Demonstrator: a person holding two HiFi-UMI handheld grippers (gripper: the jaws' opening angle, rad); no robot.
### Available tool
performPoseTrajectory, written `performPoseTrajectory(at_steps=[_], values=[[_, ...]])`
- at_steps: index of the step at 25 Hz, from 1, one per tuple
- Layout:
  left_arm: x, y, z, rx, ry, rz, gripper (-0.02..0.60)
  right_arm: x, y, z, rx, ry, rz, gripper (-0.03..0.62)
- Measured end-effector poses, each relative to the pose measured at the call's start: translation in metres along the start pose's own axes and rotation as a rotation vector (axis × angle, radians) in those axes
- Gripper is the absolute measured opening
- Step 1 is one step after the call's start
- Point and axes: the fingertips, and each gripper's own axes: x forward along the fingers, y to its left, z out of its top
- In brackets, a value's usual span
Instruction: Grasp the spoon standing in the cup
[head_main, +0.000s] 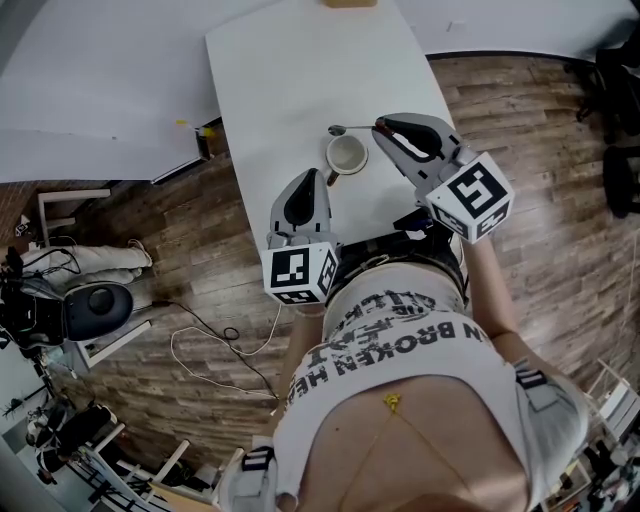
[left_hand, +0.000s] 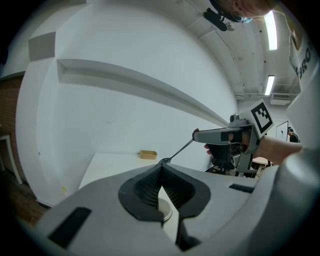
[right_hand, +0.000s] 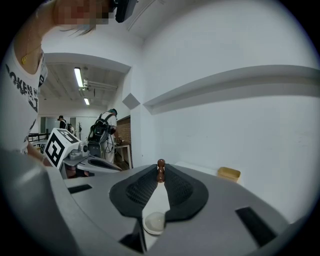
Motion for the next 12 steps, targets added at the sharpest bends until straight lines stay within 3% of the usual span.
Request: performPoseTrajectory(at_steps=[12], values=[[-0.0016, 0.0003, -0.0011, -0.005, -0.001, 0.003, -0.005, 0.0010, 0.0022, -0.0007, -0.004, 0.005, 0.009, 0.044]])
